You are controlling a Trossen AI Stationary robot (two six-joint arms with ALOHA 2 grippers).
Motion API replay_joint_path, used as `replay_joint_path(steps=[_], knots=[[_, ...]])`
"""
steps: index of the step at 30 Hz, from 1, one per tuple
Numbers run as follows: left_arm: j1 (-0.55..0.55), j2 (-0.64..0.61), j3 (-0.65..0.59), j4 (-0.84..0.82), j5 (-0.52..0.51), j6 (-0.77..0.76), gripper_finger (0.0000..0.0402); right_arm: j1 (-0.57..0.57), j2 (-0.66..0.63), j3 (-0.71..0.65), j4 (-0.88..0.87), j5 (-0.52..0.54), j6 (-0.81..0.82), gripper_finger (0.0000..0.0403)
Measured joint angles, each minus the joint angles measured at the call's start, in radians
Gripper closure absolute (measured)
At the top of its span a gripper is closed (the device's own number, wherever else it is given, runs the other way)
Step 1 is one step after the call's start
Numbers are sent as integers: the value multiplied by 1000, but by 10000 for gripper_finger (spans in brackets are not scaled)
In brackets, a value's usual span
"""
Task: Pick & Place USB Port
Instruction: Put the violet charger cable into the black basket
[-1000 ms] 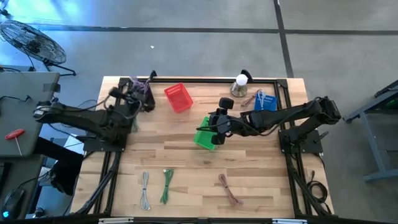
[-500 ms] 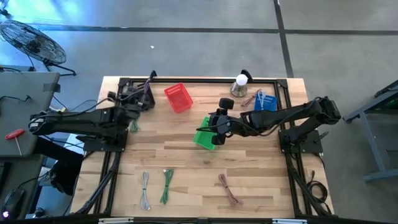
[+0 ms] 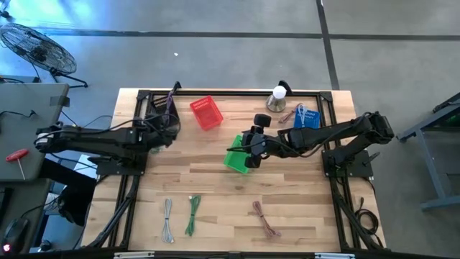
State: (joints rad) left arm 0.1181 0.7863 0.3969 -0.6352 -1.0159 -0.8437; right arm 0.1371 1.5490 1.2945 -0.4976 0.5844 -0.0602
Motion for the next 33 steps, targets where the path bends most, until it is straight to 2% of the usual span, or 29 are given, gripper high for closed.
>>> replay_joint_path(steps=[6,14,18,25,29,33], knots=[[0,8,8,-8,30,-2,389,0,0,0,-1,-54,8,265],[0,3,147,-131,36,34,389,0,0,0,-5,-58,8,265],[0,3,196,-200,-31,85,389,0,0,0,-6,-58,6,265],[0,4,200,-213,-145,183,389,0,0,0,-7,-57,3,265],[0,4,175,-213,-215,212,389,0,0,0,-7,-57,8,265],[0,4,114,-199,-231,211,389,0,0,0,-7,-57,10,265]])
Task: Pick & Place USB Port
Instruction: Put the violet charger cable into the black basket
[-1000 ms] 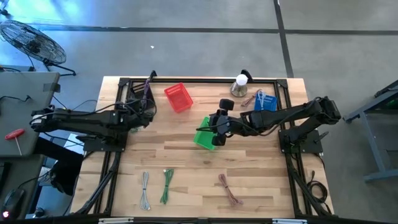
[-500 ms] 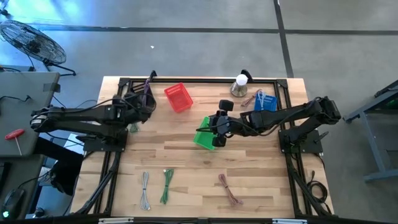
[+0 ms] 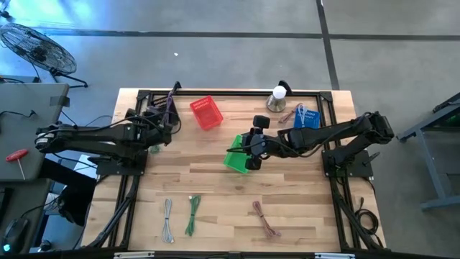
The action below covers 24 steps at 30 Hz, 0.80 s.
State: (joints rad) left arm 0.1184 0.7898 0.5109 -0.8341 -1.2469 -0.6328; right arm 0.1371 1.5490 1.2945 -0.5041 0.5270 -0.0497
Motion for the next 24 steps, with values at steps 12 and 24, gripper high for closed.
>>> replay_joint_path(steps=[12,24], knots=[[0,0,-108,132,-59,16,389,0,0,0,3,0,9,265],[80,0,-106,434,-10,422,389,0,0,0,24,0,9,265]])
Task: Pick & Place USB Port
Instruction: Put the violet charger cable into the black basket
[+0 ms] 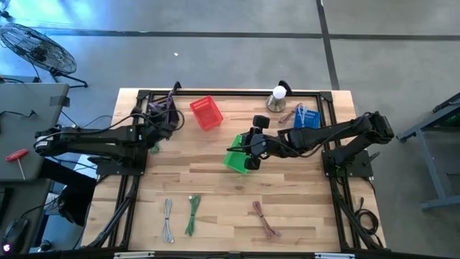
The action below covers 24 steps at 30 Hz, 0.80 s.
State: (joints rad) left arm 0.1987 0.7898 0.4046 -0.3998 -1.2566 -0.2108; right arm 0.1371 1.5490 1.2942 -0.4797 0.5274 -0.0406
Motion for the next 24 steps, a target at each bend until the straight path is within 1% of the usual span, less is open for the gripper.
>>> replay_joint_path(steps=[5,9,13,15,17,20,24], knots=[[113,0,0,0,114,8,389,0,0,0,-2,-6,11,265],[168,0,0,1,188,8,389,0,0,0,-2,-6,11,265],[186,14,0,17,196,42,389,0,0,0,-2,-7,10,265],[188,26,0,59,204,77,389,0,0,0,-2,-7,10,265],[188,44,0,121,234,120,389,0,0,0,-2,-7,10,265],[188,84,0,193,256,177,389,0,0,0,-2,-7,10,265],[188,157,0,213,250,188,389,0,0,0,-4,-9,14,265]])
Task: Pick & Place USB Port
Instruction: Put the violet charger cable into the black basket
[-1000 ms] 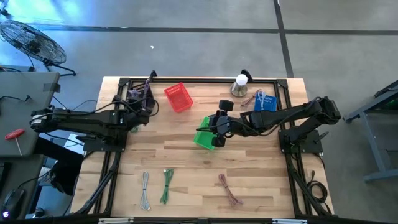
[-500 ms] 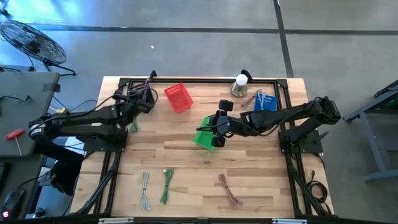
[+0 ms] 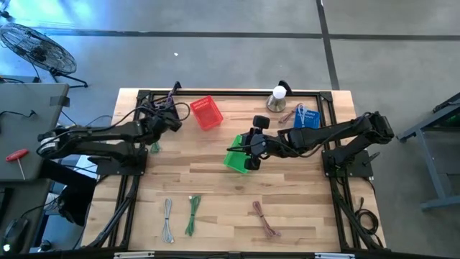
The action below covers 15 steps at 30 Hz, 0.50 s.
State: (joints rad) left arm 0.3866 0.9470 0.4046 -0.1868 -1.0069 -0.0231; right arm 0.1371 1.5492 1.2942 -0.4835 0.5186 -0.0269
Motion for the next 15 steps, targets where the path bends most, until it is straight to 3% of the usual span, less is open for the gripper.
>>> replay_joint_path(steps=[4,12,15], knots=[[0,69,0,2,-47,-1,389,0,0,0,-8,-1,0,265],[0,150,0,6,-47,-7,389,0,0,0,-8,-2,0,265],[0,157,0,6,-47,-9,371,0,0,0,-8,-9,1,265]])
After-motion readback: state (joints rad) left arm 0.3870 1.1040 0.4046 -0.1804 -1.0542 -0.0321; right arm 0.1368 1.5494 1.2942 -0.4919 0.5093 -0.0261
